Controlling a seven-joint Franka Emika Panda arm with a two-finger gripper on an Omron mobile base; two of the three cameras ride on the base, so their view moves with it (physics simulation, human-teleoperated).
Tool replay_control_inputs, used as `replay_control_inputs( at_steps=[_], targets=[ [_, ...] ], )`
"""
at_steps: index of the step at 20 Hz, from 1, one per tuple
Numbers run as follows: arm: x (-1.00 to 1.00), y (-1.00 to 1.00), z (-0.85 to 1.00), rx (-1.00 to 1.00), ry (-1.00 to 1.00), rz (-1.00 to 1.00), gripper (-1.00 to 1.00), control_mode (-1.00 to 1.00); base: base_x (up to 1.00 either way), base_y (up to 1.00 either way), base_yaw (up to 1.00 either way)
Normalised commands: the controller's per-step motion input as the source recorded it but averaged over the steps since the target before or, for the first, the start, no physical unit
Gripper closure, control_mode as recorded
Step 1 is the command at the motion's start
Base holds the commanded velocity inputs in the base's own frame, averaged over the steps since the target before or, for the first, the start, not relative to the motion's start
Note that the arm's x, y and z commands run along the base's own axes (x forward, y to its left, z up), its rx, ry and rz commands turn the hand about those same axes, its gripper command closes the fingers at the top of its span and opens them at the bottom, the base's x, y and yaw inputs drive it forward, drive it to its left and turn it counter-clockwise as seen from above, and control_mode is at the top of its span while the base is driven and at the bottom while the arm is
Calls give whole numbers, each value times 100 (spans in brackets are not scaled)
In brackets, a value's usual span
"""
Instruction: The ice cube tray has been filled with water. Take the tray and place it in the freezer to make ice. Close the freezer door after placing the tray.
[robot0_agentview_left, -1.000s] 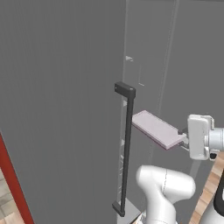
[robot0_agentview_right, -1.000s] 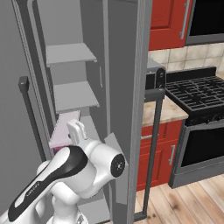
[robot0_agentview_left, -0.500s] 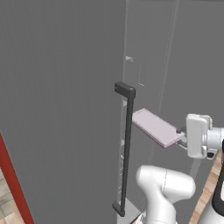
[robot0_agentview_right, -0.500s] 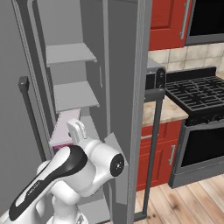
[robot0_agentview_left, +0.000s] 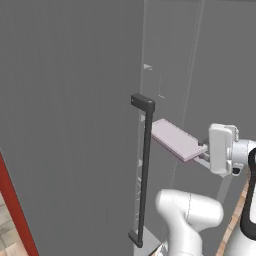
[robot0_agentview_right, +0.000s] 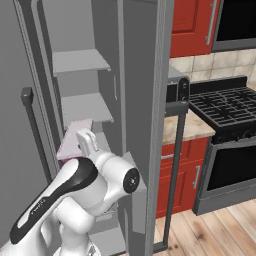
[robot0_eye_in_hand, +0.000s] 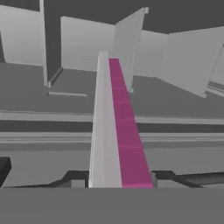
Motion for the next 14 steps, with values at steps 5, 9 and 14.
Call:
replay_control_inputs(
  at_steps=[5, 9, 14],
  targets=[
    [33, 0, 8, 0, 4, 0, 100, -100, 0, 0, 0],
    [36, 2, 0, 0, 8, 0, 100, -100, 0, 0, 0],
    [37, 10, 0, 0, 3, 0, 100, -100, 0, 0, 0]
  ],
)
